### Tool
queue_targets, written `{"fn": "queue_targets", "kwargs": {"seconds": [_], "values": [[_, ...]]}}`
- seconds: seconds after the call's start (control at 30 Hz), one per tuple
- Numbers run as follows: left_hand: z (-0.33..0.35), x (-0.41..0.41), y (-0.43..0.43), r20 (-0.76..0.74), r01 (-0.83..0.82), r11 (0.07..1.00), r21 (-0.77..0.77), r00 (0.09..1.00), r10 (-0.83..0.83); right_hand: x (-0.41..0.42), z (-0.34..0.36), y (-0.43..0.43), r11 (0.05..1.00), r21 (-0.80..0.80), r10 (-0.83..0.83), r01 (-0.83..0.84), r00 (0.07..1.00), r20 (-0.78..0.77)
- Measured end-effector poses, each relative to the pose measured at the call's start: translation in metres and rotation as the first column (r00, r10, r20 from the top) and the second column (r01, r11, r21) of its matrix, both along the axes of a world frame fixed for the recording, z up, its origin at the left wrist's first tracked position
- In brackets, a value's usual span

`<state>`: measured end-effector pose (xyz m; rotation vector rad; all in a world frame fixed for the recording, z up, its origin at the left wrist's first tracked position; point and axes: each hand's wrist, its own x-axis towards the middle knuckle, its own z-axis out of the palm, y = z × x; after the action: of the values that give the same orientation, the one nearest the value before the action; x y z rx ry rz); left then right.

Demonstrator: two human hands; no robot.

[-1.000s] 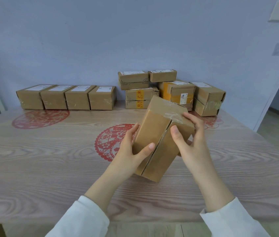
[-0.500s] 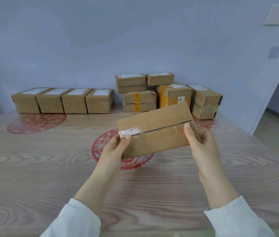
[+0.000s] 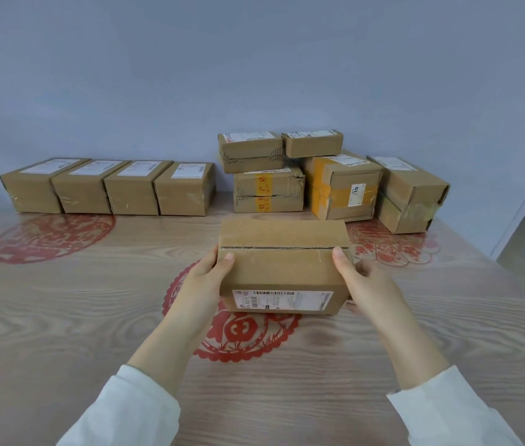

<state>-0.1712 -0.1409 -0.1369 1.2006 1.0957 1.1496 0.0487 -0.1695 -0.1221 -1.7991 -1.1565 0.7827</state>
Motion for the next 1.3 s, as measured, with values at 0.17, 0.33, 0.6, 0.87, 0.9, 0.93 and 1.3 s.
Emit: {"fn": "queue_targets", "kwargs": {"seconds": [0.17,0.33,0.6,0.87,0.9,0.93,1.3], "values": [[-0.003,0.004,0.034,-0.045,-0.024,1.000,-0.002,0.999,0.024,0.000,-0.007,0.030,0.999,-0.031,0.021,-0.020,1.000,0.010],[-0.011,0.007,0.056,-0.094,-0.044,0.998,-0.051,0.995,0.039,0.002,-0.009,0.053,0.999,-0.050,0.011,-0.019,0.986,-0.165],[0.021,0.015,0.037,-0.059,-0.112,0.968,-0.226,0.993,0.101,-0.005,0.006,0.045,0.987,-0.158,-0.080,0.040,0.964,-0.255],[0.059,0.014,-0.017,-0.100,-0.125,0.904,-0.410,0.991,0.091,-0.013,0.040,-0.001,0.951,-0.307,-0.114,0.023,0.953,-0.282],[0.062,0.013,-0.026,-0.094,-0.125,0.897,-0.425,0.991,0.094,-0.015,0.044,-0.009,0.949,-0.314,-0.104,0.010,0.953,-0.285],[0.064,0.013,-0.035,-0.096,-0.133,0.887,-0.442,0.990,0.100,-0.016,0.046,-0.017,0.946,-0.325,-0.105,0.006,0.952,-0.289],[0.056,0.005,-0.064,-0.142,-0.088,0.892,-0.444,0.989,0.027,-0.023,0.040,-0.050,0.959,-0.280,0.022,0.042,0.975,0.222]]}}
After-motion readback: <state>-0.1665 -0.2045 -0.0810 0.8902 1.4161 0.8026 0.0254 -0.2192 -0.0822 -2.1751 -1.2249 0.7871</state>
